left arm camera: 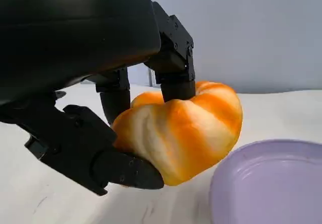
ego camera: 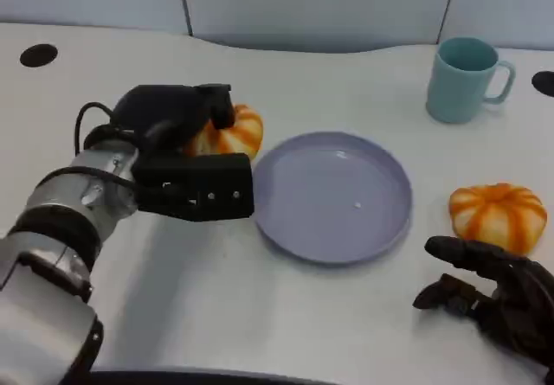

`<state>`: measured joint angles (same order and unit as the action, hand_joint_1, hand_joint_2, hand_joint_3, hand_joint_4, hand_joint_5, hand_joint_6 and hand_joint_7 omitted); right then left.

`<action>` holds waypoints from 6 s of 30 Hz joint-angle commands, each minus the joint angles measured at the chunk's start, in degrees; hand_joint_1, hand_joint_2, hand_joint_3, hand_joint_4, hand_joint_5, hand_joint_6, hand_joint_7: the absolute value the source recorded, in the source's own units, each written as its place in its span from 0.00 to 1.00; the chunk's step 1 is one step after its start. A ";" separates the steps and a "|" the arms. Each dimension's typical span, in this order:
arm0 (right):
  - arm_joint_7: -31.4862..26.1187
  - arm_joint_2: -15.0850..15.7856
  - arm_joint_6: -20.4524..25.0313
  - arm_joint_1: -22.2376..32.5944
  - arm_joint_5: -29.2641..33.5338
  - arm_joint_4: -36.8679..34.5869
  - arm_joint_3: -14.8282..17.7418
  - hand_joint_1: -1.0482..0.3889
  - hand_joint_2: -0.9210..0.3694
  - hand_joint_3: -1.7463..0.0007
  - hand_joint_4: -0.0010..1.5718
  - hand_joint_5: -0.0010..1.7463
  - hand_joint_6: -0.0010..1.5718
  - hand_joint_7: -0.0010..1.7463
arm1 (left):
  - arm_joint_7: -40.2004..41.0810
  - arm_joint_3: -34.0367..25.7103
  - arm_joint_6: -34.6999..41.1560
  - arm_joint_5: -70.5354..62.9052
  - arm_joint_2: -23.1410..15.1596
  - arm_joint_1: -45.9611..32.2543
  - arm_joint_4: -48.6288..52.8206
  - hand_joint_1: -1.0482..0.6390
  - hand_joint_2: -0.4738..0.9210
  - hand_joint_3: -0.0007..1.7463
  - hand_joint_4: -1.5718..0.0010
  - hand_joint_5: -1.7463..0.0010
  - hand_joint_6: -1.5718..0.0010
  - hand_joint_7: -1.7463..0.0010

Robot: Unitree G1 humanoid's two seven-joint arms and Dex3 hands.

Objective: Grasp the bread from the table and place it into the plate.

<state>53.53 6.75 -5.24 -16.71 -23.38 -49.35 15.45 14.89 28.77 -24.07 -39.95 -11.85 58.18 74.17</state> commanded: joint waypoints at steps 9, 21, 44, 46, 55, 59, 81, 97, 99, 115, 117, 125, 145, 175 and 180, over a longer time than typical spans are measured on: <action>-1.96 -0.07 2.16 1.90 0.37 1.46 -0.70 0.44 0.00 0.96 0.35 0.64 0.62 0.01 | 0.90 1.28 -2.03 -0.56 2.19 3.52 -0.97 0.51 0.82 0.57 0.45 0.00 0.58 0.00; -1.15 0.19 1.95 1.61 0.42 0.79 -0.95 0.44 0.00 0.95 0.35 0.64 0.61 0.01 | 3.26 3.62 -3.98 -1.78 5.93 4.76 -1.82 0.50 0.76 0.58 0.45 0.00 0.59 0.00; -0.64 -0.33 1.54 1.67 0.06 0.80 -1.16 0.45 0.00 0.93 0.34 0.62 0.61 0.01 | 0.11 6.21 -4.34 -2.73 10.68 4.83 -0.02 0.49 0.76 0.65 0.44 0.00 0.58 0.00; -0.54 -0.37 1.63 1.64 0.00 0.77 -1.12 0.46 0.00 0.93 0.34 0.61 0.61 0.01 | -0.07 6.52 -4.03 -2.96 10.79 4.90 0.09 0.49 0.76 0.64 0.44 0.00 0.58 0.00; -0.45 -0.49 2.56 1.67 -0.22 1.04 -1.01 0.46 0.00 0.93 0.34 0.61 0.61 0.01 | -1.66 6.10 -3.57 -2.21 11.08 4.80 0.44 0.50 0.77 0.63 0.45 0.00 0.57 0.00; -0.26 -0.47 2.09 1.62 -0.04 0.98 -1.08 0.46 0.00 0.93 0.34 0.62 0.61 0.01 | -4.98 5.67 -3.21 -1.60 10.95 5.30 0.37 0.48 0.89 0.34 0.49 0.29 0.46 0.51; -1.28 -0.73 3.10 2.05 -0.02 2.23 -1.16 0.45 0.00 0.93 0.34 0.63 0.61 0.01 | -12.59 8.52 3.29 -4.41 11.31 6.52 0.71 0.31 1.00 0.09 0.87 0.72 0.74 0.99; -0.77 -0.51 3.01 2.04 -0.05 2.05 -1.05 0.46 0.00 0.92 0.33 0.63 0.60 0.01 | -17.62 6.75 3.95 -2.65 10.87 6.44 0.30 0.07 1.00 0.15 0.98 0.76 0.84 1.00; -0.77 -0.52 3.01 2.04 -0.05 2.05 -1.05 0.46 0.00 0.92 0.33 0.62 0.60 0.01 | -17.62 6.73 3.95 -2.67 10.88 6.44 0.30 0.07 1.00 0.15 0.98 0.76 0.84 1.00; -1.57 -0.28 2.69 1.54 0.15 1.35 -0.77 0.46 0.00 0.93 0.35 0.62 0.61 0.01 | -30.18 -8.50 -5.35 14.47 4.57 2.16 -1.85 0.06 1.00 0.17 1.00 0.76 0.85 1.00; -1.28 -0.15 2.44 1.30 0.20 0.90 -0.79 0.45 0.00 0.93 0.35 0.62 0.61 0.01 | -32.41 -10.44 -7.13 16.97 3.65 0.95 -2.25 0.08 1.00 0.16 1.00 0.76 0.85 1.00; -1.41 -0.06 2.34 1.01 0.30 0.37 -0.79 0.44 0.00 0.94 0.35 0.63 0.61 0.01 | -38.44 -15.39 -10.52 23.00 2.37 -2.06 -3.82 0.11 1.00 0.15 0.98 0.76 0.85 1.00; -1.32 0.06 2.61 0.81 0.17 -0.11 -0.46 0.45 0.00 0.95 0.36 0.62 0.62 0.01 | -60.98 -35.34 -2.01 51.51 2.53 -18.06 -16.30 0.20 1.00 0.21 0.89 0.75 0.82 0.98; -0.64 0.49 2.31 0.65 0.46 -0.46 -0.40 0.45 0.00 0.94 0.36 0.63 0.61 0.01 | -55.16 -45.96 35.42 72.64 6.25 -44.96 -49.48 0.30 1.00 0.19 0.71 0.53 0.60 0.96; -0.96 0.44 2.70 0.79 0.43 0.10 -0.45 0.45 0.00 0.94 0.35 0.63 0.61 0.01 | -53.46 -45.95 37.71 72.80 6.39 -46.85 -51.45 0.31 1.00 0.19 0.72 0.44 0.57 0.96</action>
<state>53.28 6.41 -3.25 -17.00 -23.25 -48.95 15.07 -39.53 -16.56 13.04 32.17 -4.81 12.17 24.11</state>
